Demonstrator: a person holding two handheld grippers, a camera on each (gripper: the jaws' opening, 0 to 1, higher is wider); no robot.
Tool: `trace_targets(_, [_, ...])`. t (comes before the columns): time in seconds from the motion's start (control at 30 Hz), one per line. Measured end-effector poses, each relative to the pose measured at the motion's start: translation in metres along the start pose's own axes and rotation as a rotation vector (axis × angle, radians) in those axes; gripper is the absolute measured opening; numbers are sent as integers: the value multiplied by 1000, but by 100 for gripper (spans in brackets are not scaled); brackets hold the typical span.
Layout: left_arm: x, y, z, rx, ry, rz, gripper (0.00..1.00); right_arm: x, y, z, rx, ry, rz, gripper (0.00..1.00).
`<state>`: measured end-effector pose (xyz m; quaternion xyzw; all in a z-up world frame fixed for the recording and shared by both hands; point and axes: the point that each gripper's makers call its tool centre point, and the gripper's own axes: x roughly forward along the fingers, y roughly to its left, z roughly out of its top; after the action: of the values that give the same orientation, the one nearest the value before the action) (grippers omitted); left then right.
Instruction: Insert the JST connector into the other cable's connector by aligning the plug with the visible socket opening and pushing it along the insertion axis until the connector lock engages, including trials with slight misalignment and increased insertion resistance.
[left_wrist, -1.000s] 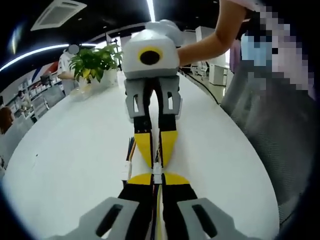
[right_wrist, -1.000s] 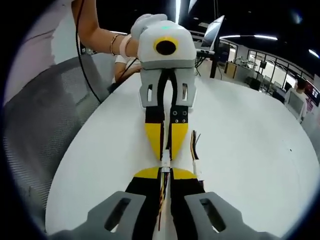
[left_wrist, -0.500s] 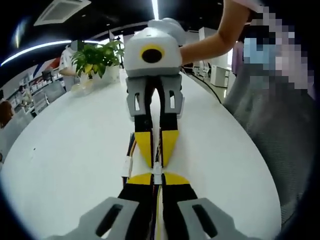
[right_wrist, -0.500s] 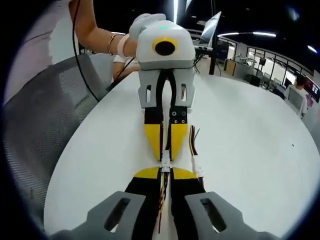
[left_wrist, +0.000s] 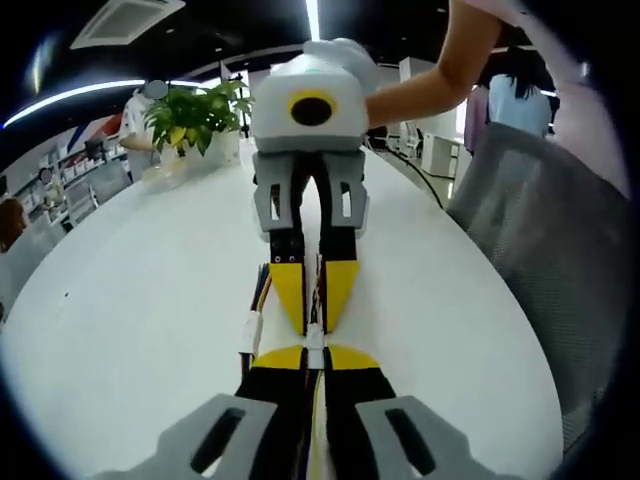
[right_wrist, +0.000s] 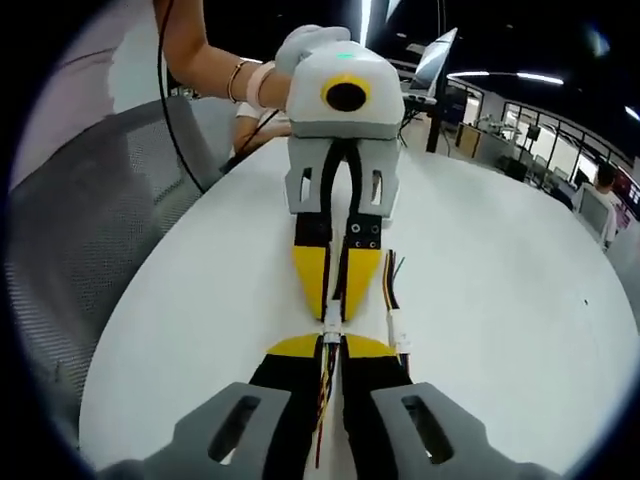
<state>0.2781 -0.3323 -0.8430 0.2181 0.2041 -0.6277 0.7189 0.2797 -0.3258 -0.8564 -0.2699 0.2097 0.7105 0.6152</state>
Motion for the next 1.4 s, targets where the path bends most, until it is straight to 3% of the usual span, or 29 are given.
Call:
trace_targets(0.6, [-2, -2, -1, -46, 21, 26, 2, -1, 0, 1, 56, -5, -37, 4])
trace_targets(1.07, [-4, 3, -5, -106, 11, 65, 10, -4, -3, -1, 92, -2, -94, 6])
trace_targets(1.4, [-9, -8, -8, -126, 27, 60, 18, -9, 0, -4, 148, 5, -145, 10])
